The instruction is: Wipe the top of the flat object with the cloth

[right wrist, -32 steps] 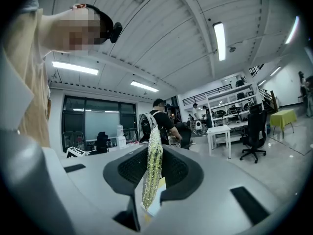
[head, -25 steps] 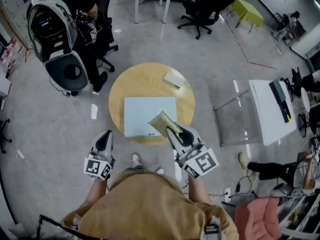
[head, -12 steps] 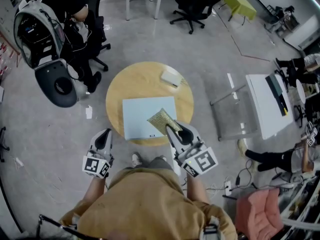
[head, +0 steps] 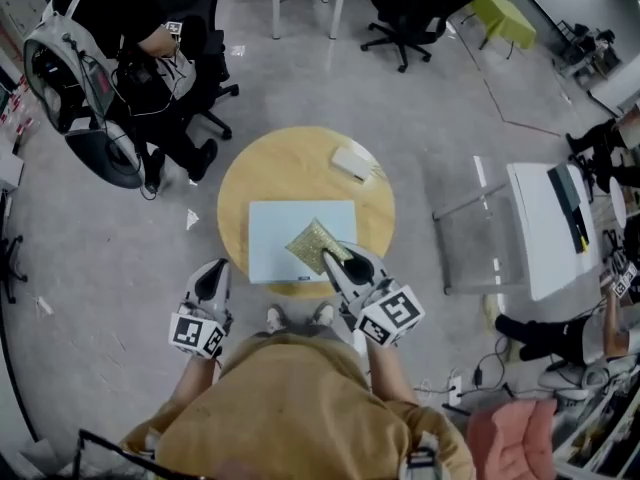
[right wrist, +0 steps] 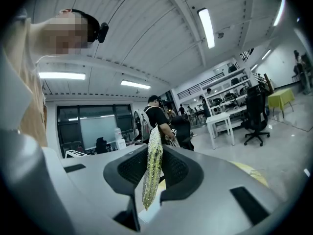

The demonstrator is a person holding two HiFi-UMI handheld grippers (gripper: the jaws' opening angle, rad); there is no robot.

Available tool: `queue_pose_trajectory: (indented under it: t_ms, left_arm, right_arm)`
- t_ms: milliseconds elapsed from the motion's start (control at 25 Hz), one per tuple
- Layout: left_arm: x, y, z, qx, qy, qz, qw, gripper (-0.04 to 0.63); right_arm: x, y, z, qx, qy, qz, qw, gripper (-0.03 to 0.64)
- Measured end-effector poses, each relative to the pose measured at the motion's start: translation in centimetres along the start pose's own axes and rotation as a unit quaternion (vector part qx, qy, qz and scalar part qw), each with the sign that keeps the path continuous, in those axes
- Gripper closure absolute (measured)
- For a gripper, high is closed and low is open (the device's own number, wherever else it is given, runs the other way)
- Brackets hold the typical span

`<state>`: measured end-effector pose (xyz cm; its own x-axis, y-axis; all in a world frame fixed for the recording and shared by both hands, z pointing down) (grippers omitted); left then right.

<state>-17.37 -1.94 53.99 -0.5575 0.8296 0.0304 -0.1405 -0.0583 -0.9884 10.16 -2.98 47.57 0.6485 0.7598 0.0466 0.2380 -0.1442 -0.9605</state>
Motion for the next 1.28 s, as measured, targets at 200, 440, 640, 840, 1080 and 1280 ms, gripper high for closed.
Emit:
queue_pose_trajectory:
  t_ms: [200,440,640,840,1080,1280]
  left_arm:
    - [-1.3,-0.8,0.1,-0.003,0.029,0.001,0.9996,0.580]
    - [-1.1,-2.0,-0.5,-0.008,0.058,0.007,0.9982,0.580]
    - [-0.6,-2.1,-0.2,-0.007,0.086,0.020,0.9961,0.580]
    - [0.7,-1.8,-0.1,-0.007,0.112,0.026,0.9934,0.580]
    - [1.2,-1.6,0.2,-0.010,0.139,0.031,0.9898,0.580]
    - [0.6,-1.8,-0.2,-0.012,0.161,0.032,0.9863,0.580]
  right_arm:
    - [-3.8,-7.5,-2.3,-0.103,0.052,0.064,0.991,0.554]
    - [-7.4,-16.2,-4.3,-0.168,0.074,0.154,0.971,0.554]
    - [-9.2,-19.6,-5.1,-0.173,0.088,0.204,0.960,0.554]
    - [-10.9,-21.9,-3.7,-0.183,0.114,0.233,0.948,0.554]
    - [-13.1,-24.0,-2.9,-0.180,0.147,0.268,0.935,0.554]
    - [-14.0,-26.5,-4.4,-0.161,0.155,0.313,0.923,0.554]
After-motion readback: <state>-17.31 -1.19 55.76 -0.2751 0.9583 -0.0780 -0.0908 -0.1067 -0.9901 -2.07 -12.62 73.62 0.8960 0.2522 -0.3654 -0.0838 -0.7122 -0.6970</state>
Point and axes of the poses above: the fingertips, and each gripper's own axes: x backward along the fingers, z to its left, y out of its top, the point moved 6 cm from there along x, backward along the fingers, and after that the axes turned 7 degrees about -z, right-handed, at the moved point
